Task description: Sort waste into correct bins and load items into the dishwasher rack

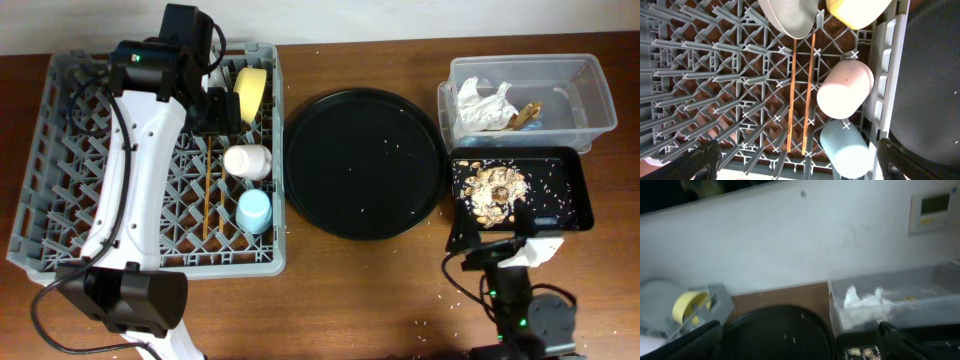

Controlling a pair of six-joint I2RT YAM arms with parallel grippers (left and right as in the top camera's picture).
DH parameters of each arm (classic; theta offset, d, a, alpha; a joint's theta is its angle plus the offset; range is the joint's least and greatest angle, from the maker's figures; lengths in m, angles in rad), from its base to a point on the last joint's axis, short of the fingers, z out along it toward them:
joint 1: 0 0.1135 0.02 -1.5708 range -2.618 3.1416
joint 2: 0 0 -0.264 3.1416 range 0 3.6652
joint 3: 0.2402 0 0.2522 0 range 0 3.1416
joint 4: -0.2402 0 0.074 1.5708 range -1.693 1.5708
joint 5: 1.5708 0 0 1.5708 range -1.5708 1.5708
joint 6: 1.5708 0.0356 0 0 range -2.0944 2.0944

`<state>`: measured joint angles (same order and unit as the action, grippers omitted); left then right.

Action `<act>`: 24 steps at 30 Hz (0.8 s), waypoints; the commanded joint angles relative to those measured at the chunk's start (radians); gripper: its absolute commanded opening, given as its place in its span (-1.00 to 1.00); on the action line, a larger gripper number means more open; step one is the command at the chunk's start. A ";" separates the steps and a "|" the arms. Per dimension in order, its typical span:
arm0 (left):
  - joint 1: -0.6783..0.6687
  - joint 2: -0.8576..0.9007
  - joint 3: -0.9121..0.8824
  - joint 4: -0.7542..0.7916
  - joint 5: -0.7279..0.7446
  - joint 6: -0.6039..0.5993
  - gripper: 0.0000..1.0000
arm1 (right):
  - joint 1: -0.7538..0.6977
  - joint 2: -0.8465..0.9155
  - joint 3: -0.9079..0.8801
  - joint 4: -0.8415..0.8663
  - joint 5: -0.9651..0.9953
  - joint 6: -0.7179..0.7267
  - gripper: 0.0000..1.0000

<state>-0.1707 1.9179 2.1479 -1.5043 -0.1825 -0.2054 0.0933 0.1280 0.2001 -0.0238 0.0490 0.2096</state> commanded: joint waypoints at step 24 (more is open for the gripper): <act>0.003 -0.006 0.010 0.000 0.007 -0.002 0.99 | 0.000 -0.124 -0.195 -0.055 -0.003 0.004 0.97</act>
<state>-0.1707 1.9179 2.1479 -1.5040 -0.1822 -0.2054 0.0933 0.0139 0.0132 -0.0746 0.0479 0.2100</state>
